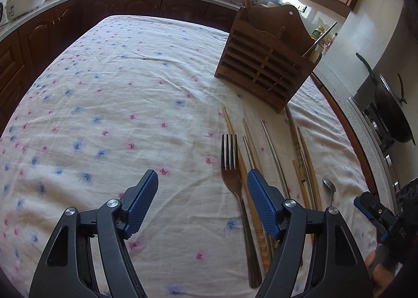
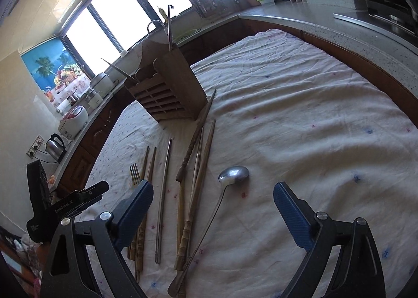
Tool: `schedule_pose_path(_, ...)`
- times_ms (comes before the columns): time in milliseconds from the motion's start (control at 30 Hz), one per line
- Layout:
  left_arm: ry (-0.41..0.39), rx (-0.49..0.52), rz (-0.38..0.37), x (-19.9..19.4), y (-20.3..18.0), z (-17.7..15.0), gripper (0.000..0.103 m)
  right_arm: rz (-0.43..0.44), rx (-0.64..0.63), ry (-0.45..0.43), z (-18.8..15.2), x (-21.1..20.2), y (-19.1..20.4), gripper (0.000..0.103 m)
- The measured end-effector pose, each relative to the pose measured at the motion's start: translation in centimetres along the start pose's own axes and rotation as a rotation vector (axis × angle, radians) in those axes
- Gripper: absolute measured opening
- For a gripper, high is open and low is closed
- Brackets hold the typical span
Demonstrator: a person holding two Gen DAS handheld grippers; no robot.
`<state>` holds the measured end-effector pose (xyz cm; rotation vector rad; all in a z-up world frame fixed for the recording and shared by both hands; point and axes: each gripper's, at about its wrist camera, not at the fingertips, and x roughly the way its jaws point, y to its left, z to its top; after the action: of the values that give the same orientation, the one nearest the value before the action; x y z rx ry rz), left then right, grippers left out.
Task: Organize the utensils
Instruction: 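Close the left gripper on a steel fork while the right gripper grasps a silver spoon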
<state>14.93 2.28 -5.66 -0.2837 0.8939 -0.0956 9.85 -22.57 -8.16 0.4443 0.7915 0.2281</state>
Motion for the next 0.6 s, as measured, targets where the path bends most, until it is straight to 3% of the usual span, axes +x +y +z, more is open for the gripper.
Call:
schedule_pose_path(100,0.02,0.02,0.008,0.8,-0.4,0.4,0.061,-0.018,-0.014,0.042,-0.3,1.0,0.1,0.077)
schedule_pose_path(267,0.037,0.057,0.012,2.3,-1.2,1.4,0.057,-0.015,0.007,0.138,-0.8,3.1,-0.3,0.045)
schedule_pose_path(533,0.079,0.118,0.012,5.5,-2.1,2.5,0.037,0.019,0.045,0.173,-0.2,4.8,-0.6,0.035)
schedule_pose_path(600,0.085,0.133,-0.011,5.8,-2.4,2.7,0.024,0.043,0.072,0.177,0.0,5.1,-0.9,0.03)
